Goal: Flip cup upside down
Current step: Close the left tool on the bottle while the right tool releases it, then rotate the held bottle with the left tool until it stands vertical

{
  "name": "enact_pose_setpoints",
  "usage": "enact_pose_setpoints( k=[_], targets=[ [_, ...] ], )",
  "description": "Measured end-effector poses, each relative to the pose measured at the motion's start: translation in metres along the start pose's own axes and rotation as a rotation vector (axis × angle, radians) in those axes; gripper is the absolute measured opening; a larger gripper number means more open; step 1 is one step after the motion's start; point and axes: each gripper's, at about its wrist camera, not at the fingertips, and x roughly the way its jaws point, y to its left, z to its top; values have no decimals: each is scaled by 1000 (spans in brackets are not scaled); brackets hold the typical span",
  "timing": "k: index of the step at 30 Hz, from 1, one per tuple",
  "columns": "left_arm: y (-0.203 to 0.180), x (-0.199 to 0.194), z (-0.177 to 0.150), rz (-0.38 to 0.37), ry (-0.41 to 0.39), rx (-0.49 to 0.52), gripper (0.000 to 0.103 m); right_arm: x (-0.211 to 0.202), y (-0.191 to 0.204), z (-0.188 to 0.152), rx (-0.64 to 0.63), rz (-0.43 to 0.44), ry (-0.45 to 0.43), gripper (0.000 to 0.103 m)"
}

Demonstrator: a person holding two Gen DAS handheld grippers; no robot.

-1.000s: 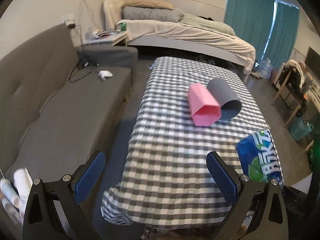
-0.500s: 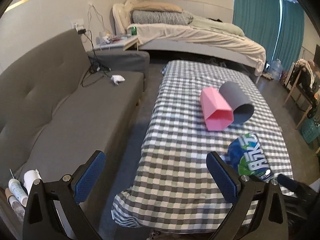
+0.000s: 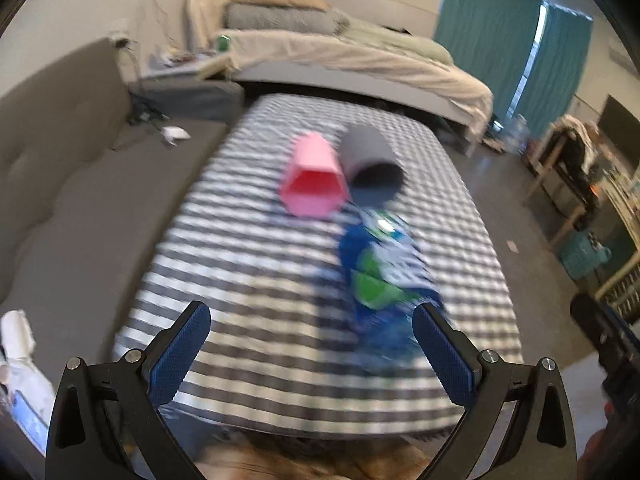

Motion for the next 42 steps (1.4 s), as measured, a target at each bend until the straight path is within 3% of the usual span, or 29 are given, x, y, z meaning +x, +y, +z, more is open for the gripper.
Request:
enact_pose_setpoints(
  k=[6,11,15,30,36,42],
  targets=[
    [-39,29,-14,-59,73,64,103,15,-25,-2,63,-13,4,102],
    [-50,50,-14,-98,109,65,102,30,-28,-4,61,-7,14,102],
    [-41,61,-15,-132,154,47,74,39,-26,-5,68,7,25,102],
    [-28,24,17,-105,90,133,74,35,-10,-6,55,30,19,102],
    [-27,16,33,-138,142,149,74,36,-6,-5,57,31,26,102],
    [-25,12,29,-146,222,208,74,32,-5,-3,68,43,6,102]
  ],
)
